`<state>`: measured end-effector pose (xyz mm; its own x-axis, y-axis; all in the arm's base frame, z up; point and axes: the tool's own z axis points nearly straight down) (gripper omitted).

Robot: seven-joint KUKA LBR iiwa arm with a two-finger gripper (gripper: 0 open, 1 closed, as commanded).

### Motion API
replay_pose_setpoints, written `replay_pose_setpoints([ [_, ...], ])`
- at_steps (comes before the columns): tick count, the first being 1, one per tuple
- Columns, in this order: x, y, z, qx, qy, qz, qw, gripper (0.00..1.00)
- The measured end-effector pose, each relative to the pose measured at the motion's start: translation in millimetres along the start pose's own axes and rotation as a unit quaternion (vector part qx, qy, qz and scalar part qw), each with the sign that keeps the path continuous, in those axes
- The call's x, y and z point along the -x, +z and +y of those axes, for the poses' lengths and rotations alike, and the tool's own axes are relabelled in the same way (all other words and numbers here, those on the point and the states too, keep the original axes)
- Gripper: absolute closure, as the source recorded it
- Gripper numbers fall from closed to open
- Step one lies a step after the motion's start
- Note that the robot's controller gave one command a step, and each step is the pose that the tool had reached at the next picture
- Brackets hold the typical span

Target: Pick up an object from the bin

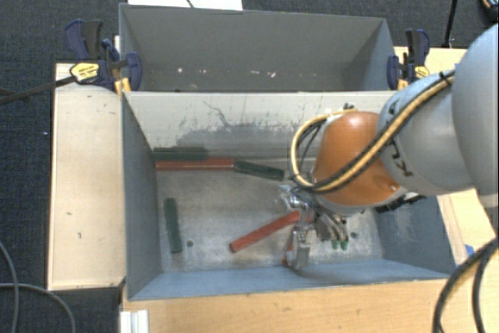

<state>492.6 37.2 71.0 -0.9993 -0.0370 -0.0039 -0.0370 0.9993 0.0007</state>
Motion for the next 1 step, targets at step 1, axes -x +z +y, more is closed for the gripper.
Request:
replay_pose_setpoints([
  [1, -0.4, -1.6, 0.0, 0.0, 0.0, 0.0009, 1.0, 1.0],
])
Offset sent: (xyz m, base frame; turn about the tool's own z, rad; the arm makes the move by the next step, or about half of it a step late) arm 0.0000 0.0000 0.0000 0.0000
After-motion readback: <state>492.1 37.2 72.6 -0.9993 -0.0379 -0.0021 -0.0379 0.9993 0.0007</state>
